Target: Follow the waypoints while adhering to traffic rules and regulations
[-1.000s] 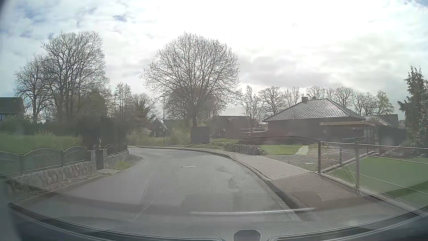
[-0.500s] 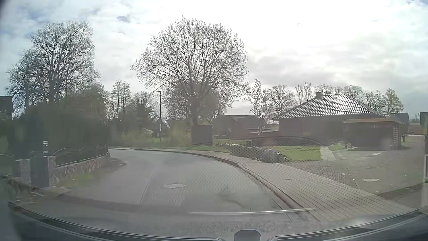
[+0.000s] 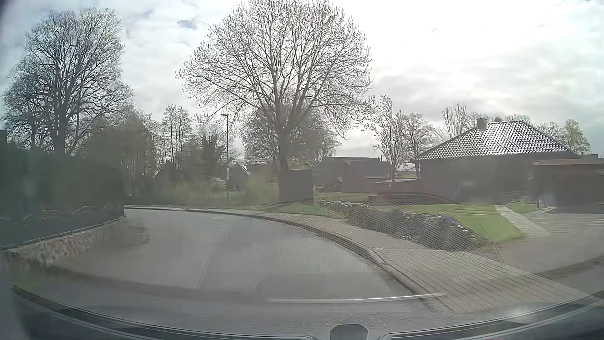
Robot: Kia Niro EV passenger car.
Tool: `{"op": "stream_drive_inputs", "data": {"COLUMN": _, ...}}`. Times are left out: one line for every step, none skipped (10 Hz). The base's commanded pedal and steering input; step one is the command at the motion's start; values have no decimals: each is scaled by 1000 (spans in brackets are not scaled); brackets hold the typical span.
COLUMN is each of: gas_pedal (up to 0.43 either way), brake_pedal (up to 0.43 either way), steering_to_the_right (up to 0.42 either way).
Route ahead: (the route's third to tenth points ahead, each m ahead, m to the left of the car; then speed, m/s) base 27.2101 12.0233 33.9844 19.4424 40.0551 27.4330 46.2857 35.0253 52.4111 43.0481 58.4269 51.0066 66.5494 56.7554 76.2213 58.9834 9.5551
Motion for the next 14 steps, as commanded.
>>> {"op": "stream_drive_inputs", "data": {"gas_pedal": 130, "brake_pedal": 0, "steering_to_the_right": -80}}
{"op": "stream_drive_inputs", "data": {"gas_pedal": 130, "brake_pedal": 0, "steering_to_the_right": -88}}
{"op": "stream_drive_inputs", "data": {"gas_pedal": 130, "brake_pedal": 0, "steering_to_the_right": -99}}
{"op": "stream_drive_inputs", "data": {"gas_pedal": 130, "brake_pedal": 0, "steering_to_the_right": -112}}
{"op": "stream_drive_inputs", "data": {"gas_pedal": 130, "brake_pedal": 0, "steering_to_the_right": -116}}
{"op": "stream_drive_inputs", "data": {"gas_pedal": 130, "brake_pedal": 0, "steering_to_the_right": -118}}
{"op": "stream_drive_inputs", "data": {"gas_pedal": 130, "brake_pedal": 0, "steering_to_the_right": -118}}
{"op": "stream_drive_inputs", "data": {"gas_pedal": 138, "brake_pedal": 0, "steering_to_the_right": -118}}
{"op": "stream_drive_inputs", "data": {"gas_pedal": 138, "brake_pedal": 0, "steering_to_the_right": -119}}
{"op": "stream_drive_inputs", "data": {"gas_pedal": 138, "brake_pedal": 6, "steering_to_the_right": -125}}
{"op": "stream_drive_inputs", "data": {"gas_pedal": 150, "brake_pedal": 0, "steering_to_the_right": -131}}
{"op": "stream_drive_inputs", "data": {"gas_pedal": 150, "brake_pedal": 0, "steering_to_the_right": -141}}
{"op": "stream_drive_inputs", "data": {"gas_pedal": 157, "brake_pedal": 0, "steering_to_the_right": -142}}
{"op": "stream_drive_inputs", "data": {"gas_pedal": 157, "brake_pedal": 0, "steering_to_the_right": -141}}
